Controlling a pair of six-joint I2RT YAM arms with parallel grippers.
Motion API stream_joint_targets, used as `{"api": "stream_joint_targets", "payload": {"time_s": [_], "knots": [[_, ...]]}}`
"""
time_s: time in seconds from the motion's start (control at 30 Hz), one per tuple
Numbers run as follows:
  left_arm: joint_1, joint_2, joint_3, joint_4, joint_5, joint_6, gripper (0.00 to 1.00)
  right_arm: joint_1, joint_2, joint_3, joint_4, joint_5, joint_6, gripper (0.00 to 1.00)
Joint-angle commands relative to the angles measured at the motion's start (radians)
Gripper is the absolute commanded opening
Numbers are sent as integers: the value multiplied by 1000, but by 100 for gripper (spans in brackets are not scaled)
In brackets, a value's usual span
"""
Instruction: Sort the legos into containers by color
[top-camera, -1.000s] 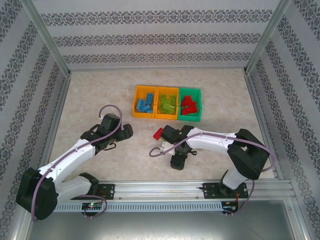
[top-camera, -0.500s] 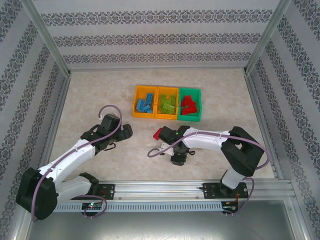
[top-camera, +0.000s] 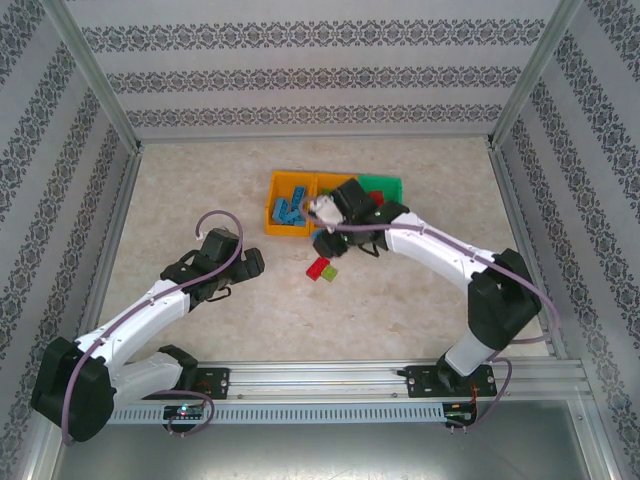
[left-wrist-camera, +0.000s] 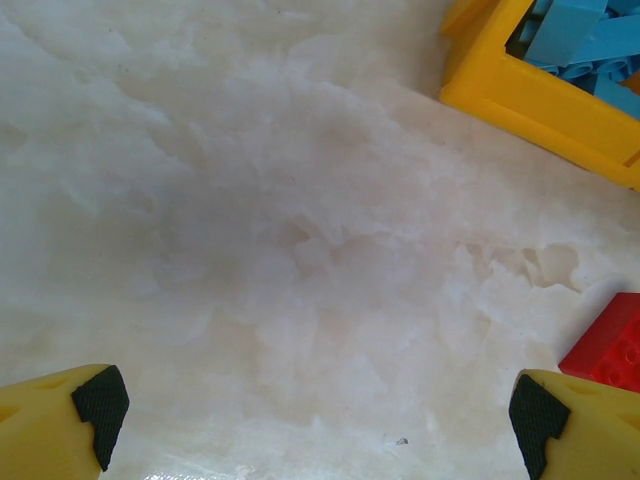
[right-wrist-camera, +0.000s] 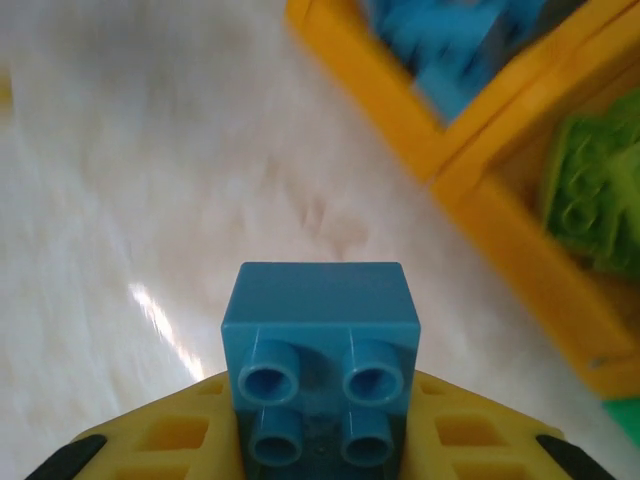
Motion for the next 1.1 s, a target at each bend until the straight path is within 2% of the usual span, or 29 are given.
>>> {"api": "stream_joint_targets", "payload": {"time_s": [0.0, 0.1, 0.23, 0.37, 0.6, 0.73, 0.93, 1.07], "knots": [[-10, -16, -18, 4, -7, -13, 100, -52, 125, 142, 74, -109, 274, 26], [-10, -20, -13, -3, -6, -11, 100, -90, 246, 277, 103, -187, 434, 25], [-10, -31, -17, -9, -4, -16, 100, -102, 386, 450, 82, -198, 538, 27], [-10, -48, -29, -10, -3, -26, 100, -113, 494, 584, 53, -182, 599, 28], [-10, -74, -51, -11, -1, -35, 100, -124, 641, 792, -28, -145, 599, 31], [-10, -80, -49, -18, 1, -34, 100, -128, 698, 863, -63, -142, 602, 40], [-10, -92, -47, -24, 1, -33, 100, -138, 719, 865, -47, -127, 610, 51], [-10, -93, -47, -28, 6, -33, 100, -138, 704, 863, -42, -137, 601, 62]]}}
